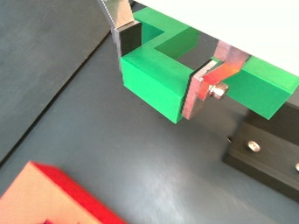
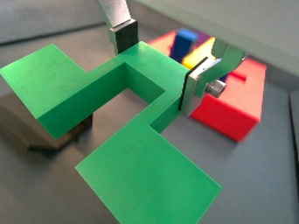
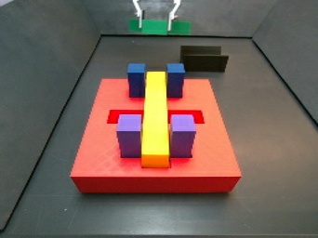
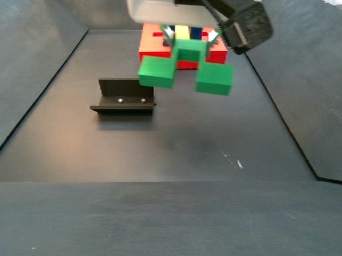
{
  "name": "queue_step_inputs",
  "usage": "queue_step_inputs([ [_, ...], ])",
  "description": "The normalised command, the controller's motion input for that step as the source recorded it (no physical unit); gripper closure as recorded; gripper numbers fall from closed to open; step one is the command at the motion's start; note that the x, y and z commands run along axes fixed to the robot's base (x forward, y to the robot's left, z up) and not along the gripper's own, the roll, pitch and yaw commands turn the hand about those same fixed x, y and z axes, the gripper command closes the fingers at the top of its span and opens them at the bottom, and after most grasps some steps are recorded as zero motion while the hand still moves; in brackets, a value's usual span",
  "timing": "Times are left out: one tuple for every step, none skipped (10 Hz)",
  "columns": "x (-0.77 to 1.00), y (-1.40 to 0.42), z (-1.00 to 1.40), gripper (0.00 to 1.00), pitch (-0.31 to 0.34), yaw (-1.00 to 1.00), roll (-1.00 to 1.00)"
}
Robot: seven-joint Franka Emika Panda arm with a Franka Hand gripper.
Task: Pick up the green object. Move up. Place the green object on the fixture. Regrasp the green object. Move to above the board. Insert the green object.
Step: Place the green object on the fixture.
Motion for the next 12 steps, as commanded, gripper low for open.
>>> queue_step_inputs([
  [0.86,0.00,0.07,1.00,0.000,0.00,-0.83],
  [0.86,0.00,0.02,1.00,0.000,0.00,-0.85],
  [0.88,0.00,0.00,1.00,0.003,0.00,-0.84],
  [0.87,0.00,0.00,1.00,0.094,0.00,-0.83],
  [0.88,0.00,0.00,1.00,0.134,0.00,-0.81],
  [0.90,0.00,0.03,1.00,0.134,0.00,-0.69],
  [0.92,0.00,0.05,1.00,0.200,0.00,-0.55],
  [0.90,0.00,0.03,1.00,0.300,0.03,-0.44],
  [0.94,0.00,0.05,1.00,0.420,0.05,-0.29],
  [0.95,0.00,0.00,1.00,0.466,0.04,-0.17],
  [0.73,0.02,-0.33,1.00,0.169,0.00,-0.13],
  [0.38,0.03,-0.25,1.00,0.000,-0.07,-0.17],
])
